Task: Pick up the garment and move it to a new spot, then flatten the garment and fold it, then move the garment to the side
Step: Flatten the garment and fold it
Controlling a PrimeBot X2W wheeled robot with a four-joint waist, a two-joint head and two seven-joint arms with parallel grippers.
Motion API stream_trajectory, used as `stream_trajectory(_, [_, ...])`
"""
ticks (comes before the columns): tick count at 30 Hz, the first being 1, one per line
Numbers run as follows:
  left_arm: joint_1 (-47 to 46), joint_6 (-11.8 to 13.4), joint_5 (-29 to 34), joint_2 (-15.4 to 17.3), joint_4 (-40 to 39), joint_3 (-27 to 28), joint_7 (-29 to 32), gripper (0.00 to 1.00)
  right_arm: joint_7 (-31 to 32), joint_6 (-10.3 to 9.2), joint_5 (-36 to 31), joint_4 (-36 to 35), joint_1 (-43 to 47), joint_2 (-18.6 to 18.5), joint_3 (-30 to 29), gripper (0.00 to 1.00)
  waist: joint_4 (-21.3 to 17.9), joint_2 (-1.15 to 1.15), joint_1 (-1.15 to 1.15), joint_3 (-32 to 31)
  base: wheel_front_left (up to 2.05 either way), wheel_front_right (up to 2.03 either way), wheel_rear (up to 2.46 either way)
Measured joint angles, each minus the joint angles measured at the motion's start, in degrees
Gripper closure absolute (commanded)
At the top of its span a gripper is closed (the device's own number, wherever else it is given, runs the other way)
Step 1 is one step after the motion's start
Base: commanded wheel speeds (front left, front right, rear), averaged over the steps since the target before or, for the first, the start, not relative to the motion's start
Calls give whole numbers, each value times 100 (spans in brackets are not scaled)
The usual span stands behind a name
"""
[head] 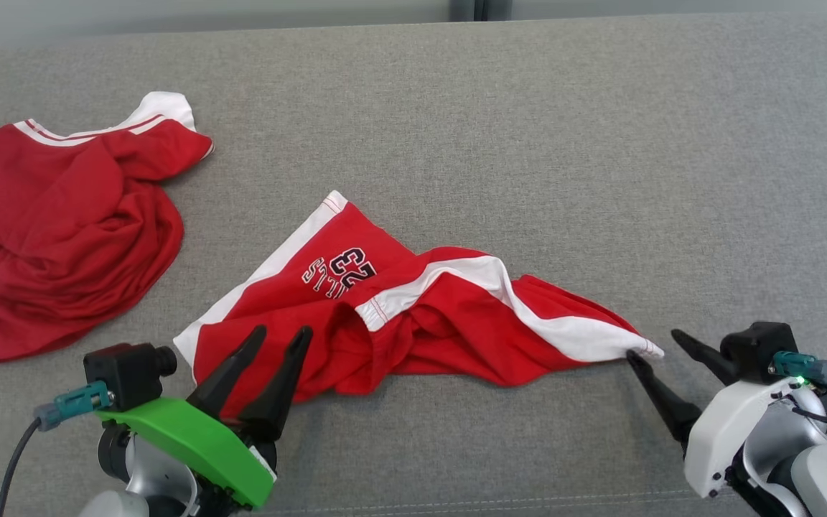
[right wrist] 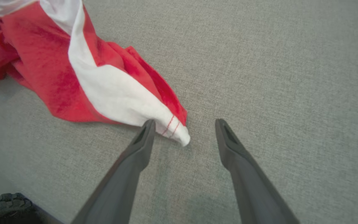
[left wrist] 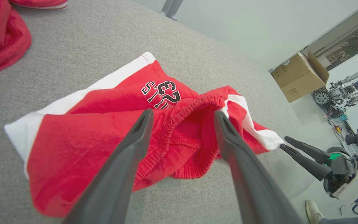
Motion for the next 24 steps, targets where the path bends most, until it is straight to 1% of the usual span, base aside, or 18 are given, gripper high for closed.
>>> stream_trajectory(4, [120, 42, -38, 1, -303, 14, 31, 0, -146, -74, 127, -132, 235, 178, -7, 0, -67, 0, 0, 40, 0, 0, 0])
stream_trajectory(10, [173, 88, -56, -9, -463, -103, 156, 0, -404, -183, 246, -132, 320, 459, -57, 0, -207, 0, 0, 72, 0, 0, 0])
stream_trajectory(16, [172, 96, -1, -114, -505, -130, 233, 0, -639, -194, 498, -44, 319, 782, -73, 0, -334, 0, 0, 73, 0, 0, 0])
stream_trajectory(18, [172, 97, 101, -133, -495, -123, 233, 0, -702, -193, 509, 63, 319, 814, -62, 13, -374, 0, 0, 67, 0, 0, 0])
stream_trajectory(19, [172, 103, 180, -132, -489, -112, 232, 0, -716, -193, 510, 109, 319, 822, -63, 14, -390, 0, 0, 61, 0, 0, 0])
stream_trajectory(20, [172, 113, 233, -132, -490, -102, 231, 0, -760, -193, 510, 153, 319, 826, -67, 11, -404, 0, 0, 57, 0, 0, 0])
stream_trajectory(22, [172, 118, 287, -144, -489, -101, 232, 0, -881, -194, 510, 247, 319, 846, -91, 13, -418, 0, 0, 60, 0, 0, 0])
stream_trajectory(24, [172, 137, 327, -158, -485, -90, 231, 0, -950, -194, 510, 324, 318, 884, -97, 12, -420, 0, 0, 62, 0, 0, 0])
